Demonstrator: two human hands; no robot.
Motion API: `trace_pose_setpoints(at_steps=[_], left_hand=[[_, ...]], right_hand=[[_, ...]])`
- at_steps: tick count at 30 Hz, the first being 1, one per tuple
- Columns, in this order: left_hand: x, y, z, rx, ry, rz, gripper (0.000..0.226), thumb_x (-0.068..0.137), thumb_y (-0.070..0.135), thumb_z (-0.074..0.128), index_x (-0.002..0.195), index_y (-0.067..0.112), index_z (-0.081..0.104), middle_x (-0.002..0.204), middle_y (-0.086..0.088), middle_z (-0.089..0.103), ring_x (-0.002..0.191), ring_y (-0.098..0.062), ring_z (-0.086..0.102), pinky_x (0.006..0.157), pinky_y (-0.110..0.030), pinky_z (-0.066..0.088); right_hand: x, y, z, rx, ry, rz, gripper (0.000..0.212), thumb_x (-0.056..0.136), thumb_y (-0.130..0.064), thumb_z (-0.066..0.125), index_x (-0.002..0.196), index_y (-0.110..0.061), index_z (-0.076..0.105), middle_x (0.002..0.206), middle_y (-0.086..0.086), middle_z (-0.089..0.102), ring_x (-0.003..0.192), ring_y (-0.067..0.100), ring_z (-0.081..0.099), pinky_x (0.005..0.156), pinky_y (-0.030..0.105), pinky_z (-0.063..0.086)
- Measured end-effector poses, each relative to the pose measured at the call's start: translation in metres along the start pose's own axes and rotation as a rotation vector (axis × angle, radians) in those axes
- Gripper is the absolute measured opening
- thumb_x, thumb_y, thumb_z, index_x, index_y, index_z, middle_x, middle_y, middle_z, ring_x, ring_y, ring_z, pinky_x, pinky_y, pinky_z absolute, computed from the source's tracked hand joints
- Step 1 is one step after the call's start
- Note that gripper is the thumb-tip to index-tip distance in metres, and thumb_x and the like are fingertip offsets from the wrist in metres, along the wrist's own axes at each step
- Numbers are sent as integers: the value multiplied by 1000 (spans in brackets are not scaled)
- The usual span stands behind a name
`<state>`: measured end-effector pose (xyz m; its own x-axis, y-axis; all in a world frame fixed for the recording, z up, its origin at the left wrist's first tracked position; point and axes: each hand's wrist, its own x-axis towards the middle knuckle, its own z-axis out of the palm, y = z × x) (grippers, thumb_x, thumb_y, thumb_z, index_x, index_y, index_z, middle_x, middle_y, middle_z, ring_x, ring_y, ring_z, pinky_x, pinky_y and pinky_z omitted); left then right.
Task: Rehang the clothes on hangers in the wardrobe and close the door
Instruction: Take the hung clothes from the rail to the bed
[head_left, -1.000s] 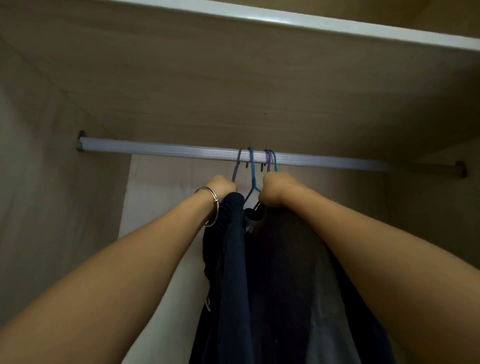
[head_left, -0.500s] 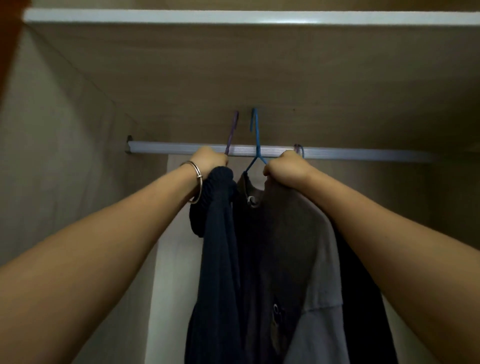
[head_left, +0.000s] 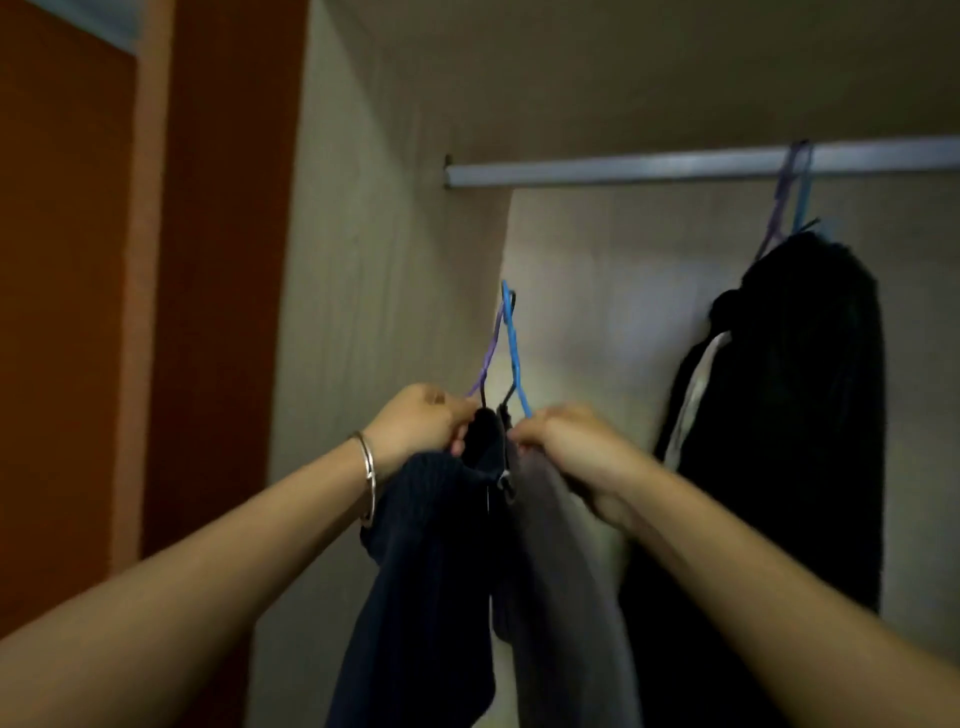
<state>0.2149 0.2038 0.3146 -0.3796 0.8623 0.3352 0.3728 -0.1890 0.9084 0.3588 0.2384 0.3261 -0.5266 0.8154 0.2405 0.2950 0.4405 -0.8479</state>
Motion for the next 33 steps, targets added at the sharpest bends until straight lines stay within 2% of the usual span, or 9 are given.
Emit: trace_pose_setpoints(at_steps=[4,5,9,13,19,22,26,28,33], left_hand=[[-73,-39,-5,-69,77,-195,34,95,15,44,62,7,48,28,4,45,25,-2,42,34,-15,41],[-91,-44,-7,-70,93,-228,34,95,15,43,63,6,47,29,4,46,25,-1,44,32,-13,40],[-158,-54,-23,-12,158,-316,32,97,16,38,67,7,46,43,-1,51,26,-1,47,30,-11,36],[-221,-66,-54,137,252,-438,28,96,23,41,71,12,50,34,6,54,30,1,48,34,-11,38],[-311,-75,-116,399,391,-595,22,94,29,45,78,18,56,68,1,56,57,-9,49,51,-16,42],[-347,-71,-152,472,462,-635,24,93,29,46,74,22,58,71,-1,58,67,-15,51,64,-26,41],[-383,-63,-198,595,513,-676,28,89,39,48,69,21,57,62,4,56,53,-5,50,53,-17,40],[-392,-59,-221,617,543,-696,26,82,44,56,73,20,58,67,1,59,59,-8,52,63,-22,44],[-407,-57,-280,664,653,-700,15,81,28,64,79,16,57,71,-6,58,70,-21,50,68,-34,39]], right_hand=[[-25,35,59,78,-202,41,10,78,-10,56,72,-3,62,75,18,57,70,25,55,66,31,39],[-34,38,71,106,-262,45,19,74,-16,58,80,1,64,78,19,57,72,26,55,67,33,39],[-64,51,116,235,-561,60,23,89,-22,53,71,-10,62,59,3,60,47,11,56,45,19,41],[-97,49,162,288,-766,52,27,96,-24,46,75,-14,62,58,0,56,41,5,55,46,16,44],[-148,20,237,302,-1046,-17,31,97,-24,45,72,-14,60,57,-3,60,45,5,58,47,14,42],[-170,-6,271,307,-1154,-104,34,97,-23,43,70,-13,60,60,-1,61,44,4,56,45,13,41],[-191,-42,318,327,-1250,-188,30,97,-23,43,75,-16,62,67,-1,64,47,4,57,49,14,43],[-194,-60,343,336,-1289,-205,21,96,-22,44,87,-18,63,77,0,68,51,5,60,53,16,45],[-194,-103,403,320,-1348,-304,21,98,-27,37,102,-20,57,96,2,67,65,9,61,61,21,47]])
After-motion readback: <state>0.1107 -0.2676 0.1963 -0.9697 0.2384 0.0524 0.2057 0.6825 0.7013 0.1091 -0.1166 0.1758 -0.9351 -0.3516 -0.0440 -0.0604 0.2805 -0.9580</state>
